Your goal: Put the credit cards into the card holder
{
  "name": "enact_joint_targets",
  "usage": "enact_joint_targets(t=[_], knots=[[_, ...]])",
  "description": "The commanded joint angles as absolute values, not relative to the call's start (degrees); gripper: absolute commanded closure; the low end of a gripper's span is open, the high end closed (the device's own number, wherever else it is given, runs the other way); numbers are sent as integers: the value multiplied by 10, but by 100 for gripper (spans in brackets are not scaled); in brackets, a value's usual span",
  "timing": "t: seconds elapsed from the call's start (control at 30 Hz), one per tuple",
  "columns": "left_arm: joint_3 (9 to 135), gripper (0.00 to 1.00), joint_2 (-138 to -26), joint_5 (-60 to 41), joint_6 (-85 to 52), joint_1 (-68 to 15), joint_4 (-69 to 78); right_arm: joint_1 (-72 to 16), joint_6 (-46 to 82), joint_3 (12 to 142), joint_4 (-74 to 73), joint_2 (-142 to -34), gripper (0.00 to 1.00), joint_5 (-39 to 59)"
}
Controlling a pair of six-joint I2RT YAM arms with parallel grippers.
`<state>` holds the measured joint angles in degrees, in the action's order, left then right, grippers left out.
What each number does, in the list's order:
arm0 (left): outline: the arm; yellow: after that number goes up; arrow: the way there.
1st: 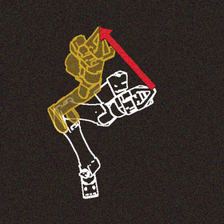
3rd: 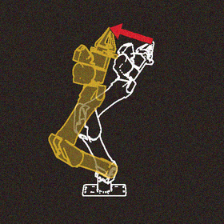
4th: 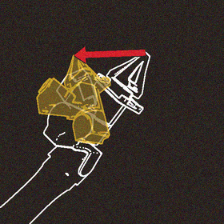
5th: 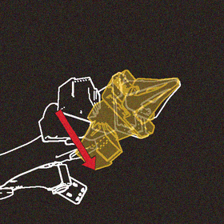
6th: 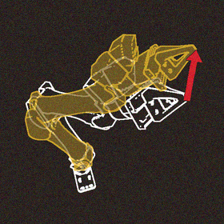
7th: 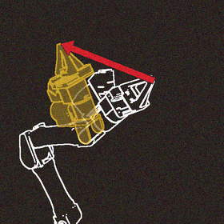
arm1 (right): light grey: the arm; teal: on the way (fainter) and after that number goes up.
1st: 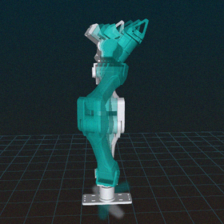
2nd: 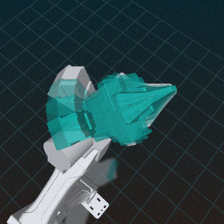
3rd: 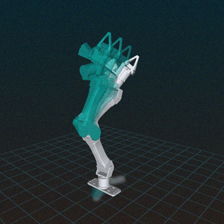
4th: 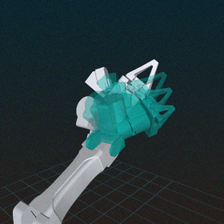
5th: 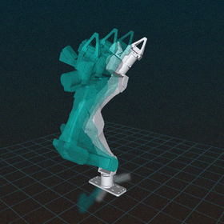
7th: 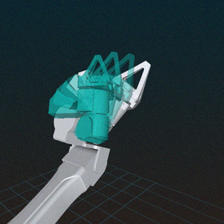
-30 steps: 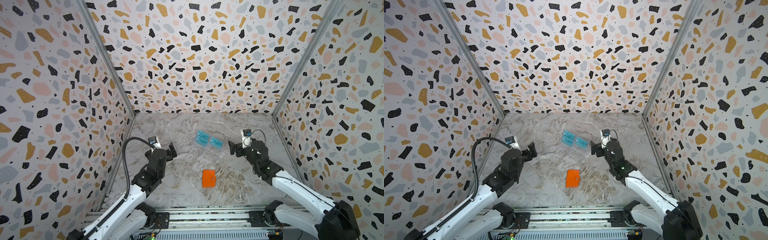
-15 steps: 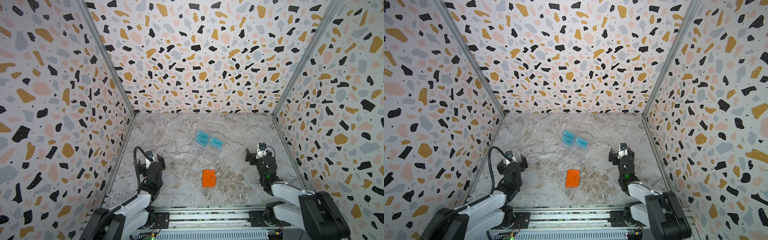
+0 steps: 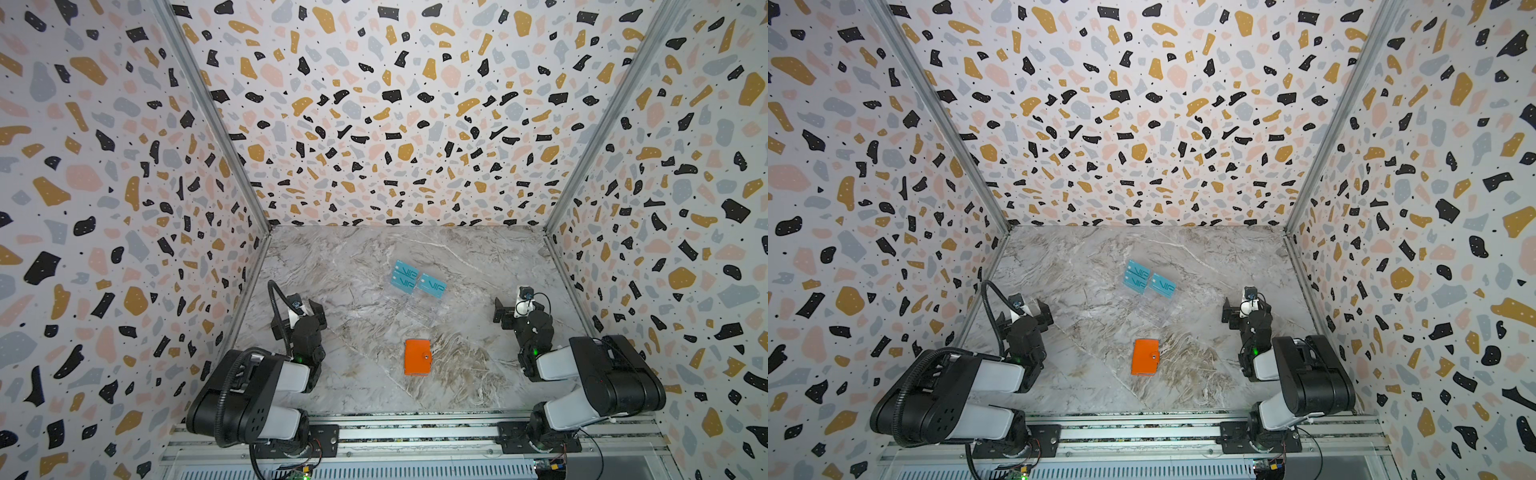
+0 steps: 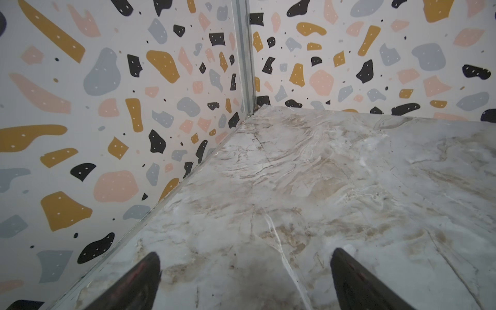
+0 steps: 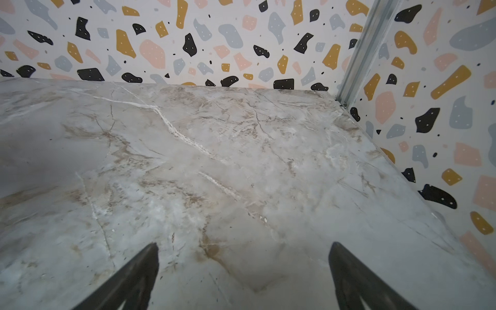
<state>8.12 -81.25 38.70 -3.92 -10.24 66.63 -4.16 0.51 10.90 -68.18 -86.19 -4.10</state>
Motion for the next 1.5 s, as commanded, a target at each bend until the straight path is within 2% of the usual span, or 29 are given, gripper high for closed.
enact_joint_targets(t=[0.0, 0.9, 1.03, 1.1, 1.13, 1.27, 1.33, 1.47], knots=[[84, 0, -798, 386, -49, -99, 700, -41, 0, 124, -700, -851, 1, -33], [80, 0, -797, 387, -47, -99, 709, -40, 0, 123, -697, -847, 1, -28], [80, 0, -797, 387, -47, -99, 709, -41, 7, -4, -917, -824, 1, -49], [80, 0, -797, 386, -47, -99, 709, -42, 10, -25, -980, -846, 1, -62], [80, 0, -797, 387, -47, -99, 709, -42, 10, -13, -965, -851, 1, -65], [80, 0, -797, 386, -47, -98, 709, -42, 0, 101, -736, -847, 1, -35], [80, 0, -797, 387, -47, -99, 709, -41, 0, 128, -692, -851, 1, -34], [80, 0, -797, 386, -47, -99, 709, -41, -1, 125, -695, -850, 1, -34]])
